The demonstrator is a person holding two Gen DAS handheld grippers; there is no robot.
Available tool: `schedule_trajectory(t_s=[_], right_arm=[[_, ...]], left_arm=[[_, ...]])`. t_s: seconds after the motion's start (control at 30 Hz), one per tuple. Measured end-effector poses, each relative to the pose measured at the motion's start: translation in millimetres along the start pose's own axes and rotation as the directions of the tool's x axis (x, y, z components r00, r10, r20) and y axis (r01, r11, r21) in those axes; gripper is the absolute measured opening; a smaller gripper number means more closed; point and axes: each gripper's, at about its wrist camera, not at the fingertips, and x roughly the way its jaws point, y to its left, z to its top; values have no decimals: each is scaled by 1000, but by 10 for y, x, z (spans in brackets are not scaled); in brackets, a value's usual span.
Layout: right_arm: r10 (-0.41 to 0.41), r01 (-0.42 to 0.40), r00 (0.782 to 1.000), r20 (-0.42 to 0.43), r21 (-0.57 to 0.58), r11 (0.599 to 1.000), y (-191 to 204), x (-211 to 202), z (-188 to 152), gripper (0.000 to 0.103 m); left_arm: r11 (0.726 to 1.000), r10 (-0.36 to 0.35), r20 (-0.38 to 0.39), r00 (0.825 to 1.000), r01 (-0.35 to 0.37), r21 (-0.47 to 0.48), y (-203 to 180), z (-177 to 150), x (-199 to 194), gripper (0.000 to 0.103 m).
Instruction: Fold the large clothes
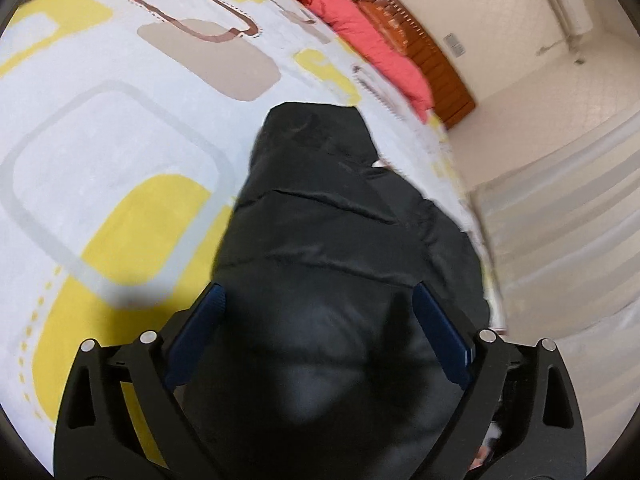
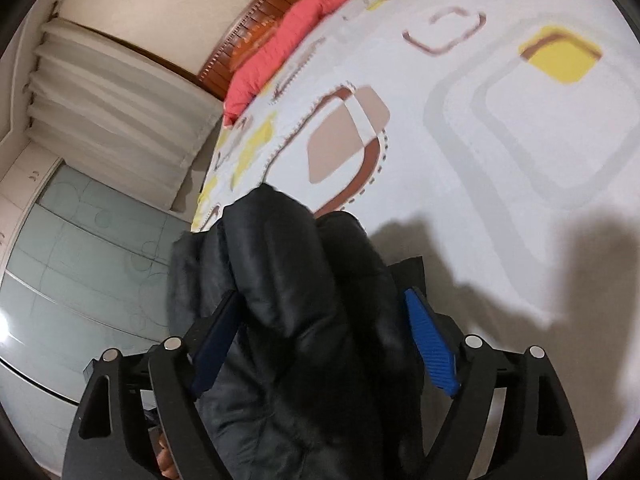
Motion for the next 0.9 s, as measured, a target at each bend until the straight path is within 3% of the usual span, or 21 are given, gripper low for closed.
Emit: schedule_trajectory(t_s=[0.03, 0.13, 0.33, 0.67, 0.9], right_arm=[[4, -4, 1000, -22, 29, 1000, -62, 70, 8, 52], [34, -28, 998, -57, 98, 995, -243, 265, -11, 47], [56, -49, 997, -55, 112, 992, -358, 378, -63, 46], [81, -78, 996, -29, 100, 992, -387, 327, -160, 45], [41, -39, 999, -26, 86, 996, -262, 211, -99, 57]], left_arm=[[999, 39, -11, 999, -39, 6, 3, 8, 79, 84], [996, 84, -40, 996, -84, 3, 25, 2, 259, 83], [992, 122, -43, 992, -122, 8, 59, -25, 471, 85], [989, 141, -16, 990, -140, 47, 71, -102, 477, 86], [993, 113, -62, 992, -114, -15, 159, -48, 348, 94]])
